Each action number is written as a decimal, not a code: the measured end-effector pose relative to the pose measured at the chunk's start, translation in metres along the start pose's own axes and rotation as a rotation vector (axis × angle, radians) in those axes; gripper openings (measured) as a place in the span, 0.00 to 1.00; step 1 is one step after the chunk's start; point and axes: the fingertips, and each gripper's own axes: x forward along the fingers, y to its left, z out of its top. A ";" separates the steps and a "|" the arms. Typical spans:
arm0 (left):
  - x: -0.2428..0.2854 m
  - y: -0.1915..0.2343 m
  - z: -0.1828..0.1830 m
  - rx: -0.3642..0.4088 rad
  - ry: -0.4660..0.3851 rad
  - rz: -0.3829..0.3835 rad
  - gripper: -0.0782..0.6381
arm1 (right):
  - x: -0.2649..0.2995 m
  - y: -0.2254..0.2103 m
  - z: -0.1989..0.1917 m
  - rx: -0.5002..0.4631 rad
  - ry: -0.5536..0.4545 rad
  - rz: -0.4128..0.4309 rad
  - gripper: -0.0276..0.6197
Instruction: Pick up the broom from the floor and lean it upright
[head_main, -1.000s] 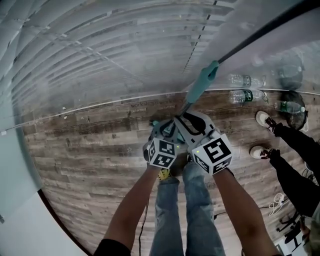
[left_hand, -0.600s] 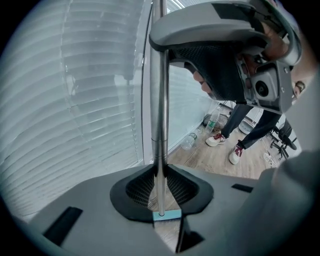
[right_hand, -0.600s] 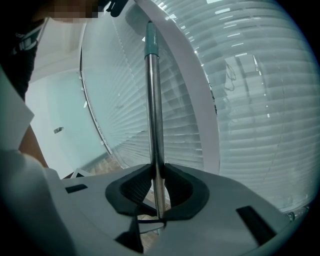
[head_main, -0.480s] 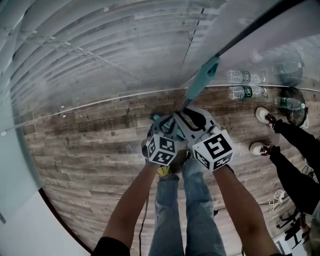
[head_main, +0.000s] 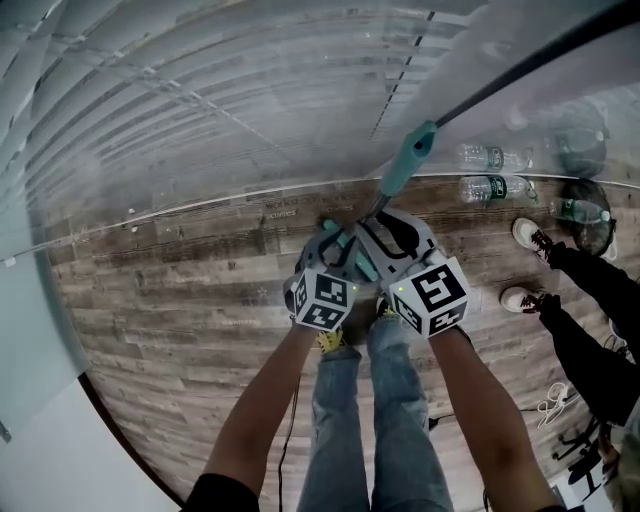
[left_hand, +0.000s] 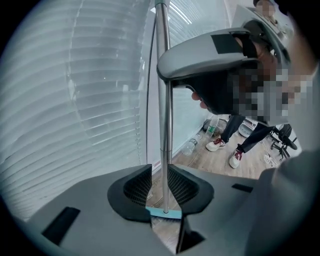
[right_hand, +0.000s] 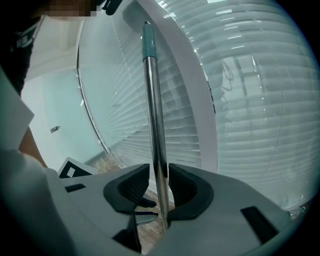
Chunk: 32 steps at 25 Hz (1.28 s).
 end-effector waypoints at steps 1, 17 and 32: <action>-0.001 0.001 0.002 0.004 -0.006 0.000 0.24 | 0.000 0.000 0.001 -0.006 0.000 -0.003 0.24; -0.084 0.010 0.042 0.017 -0.053 0.037 0.24 | -0.074 0.025 0.033 -0.051 0.039 -0.029 0.29; -0.363 -0.047 0.155 -0.023 -0.298 -0.034 0.24 | -0.308 0.116 0.222 -0.151 -0.083 -0.140 0.29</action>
